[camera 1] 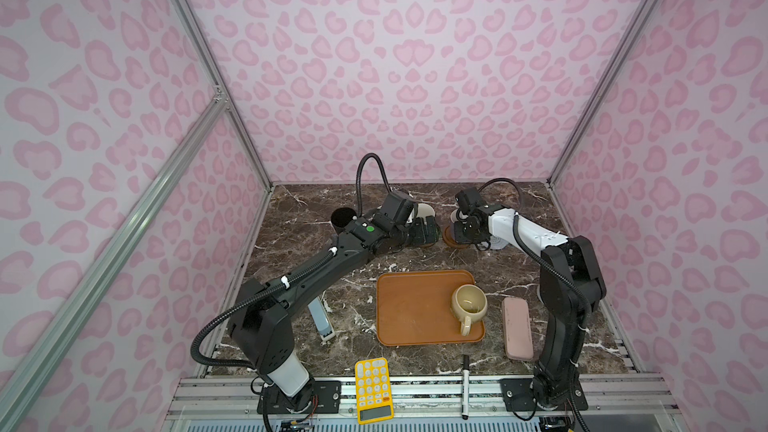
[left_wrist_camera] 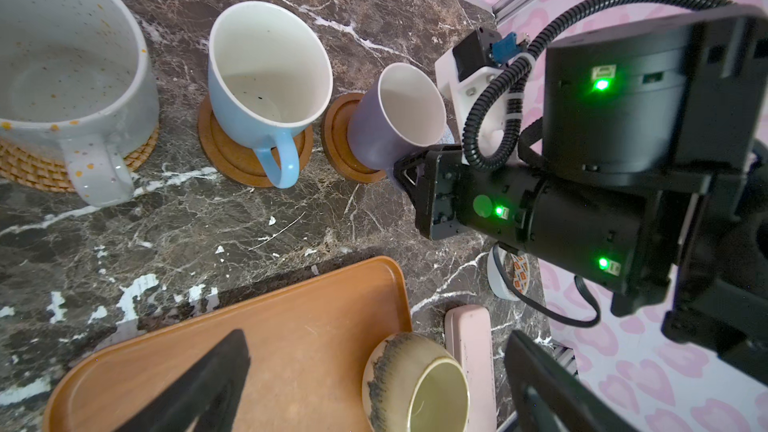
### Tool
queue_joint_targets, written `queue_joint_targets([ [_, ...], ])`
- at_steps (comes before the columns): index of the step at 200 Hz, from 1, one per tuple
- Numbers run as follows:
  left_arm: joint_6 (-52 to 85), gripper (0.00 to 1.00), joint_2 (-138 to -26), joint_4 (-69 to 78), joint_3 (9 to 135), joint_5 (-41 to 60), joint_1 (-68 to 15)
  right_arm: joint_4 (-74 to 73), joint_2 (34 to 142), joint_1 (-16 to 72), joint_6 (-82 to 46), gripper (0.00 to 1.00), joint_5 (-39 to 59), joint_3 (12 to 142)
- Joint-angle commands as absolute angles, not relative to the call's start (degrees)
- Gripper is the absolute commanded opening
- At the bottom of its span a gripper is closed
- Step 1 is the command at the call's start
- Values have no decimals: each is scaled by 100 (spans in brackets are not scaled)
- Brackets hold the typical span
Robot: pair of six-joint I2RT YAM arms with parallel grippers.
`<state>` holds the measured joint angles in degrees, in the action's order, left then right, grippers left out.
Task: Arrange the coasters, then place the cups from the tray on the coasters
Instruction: 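Lower the lavender mug onto the brown wooden coaster and open the right gripper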
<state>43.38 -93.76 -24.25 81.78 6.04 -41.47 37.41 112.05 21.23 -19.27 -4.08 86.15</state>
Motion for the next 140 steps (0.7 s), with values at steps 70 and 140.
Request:
queue_joint_targets([
  [70, 4332, 98, -9278, -2219, 7983, 609, -4140, 3735, 11281, 2216, -2051, 11, -593, 8561],
  [140, 4351, 98, -9158, -2214, 7880, 530, -4139, 3855, 11325, 2265, -2127, 44, -578, 8450],
])
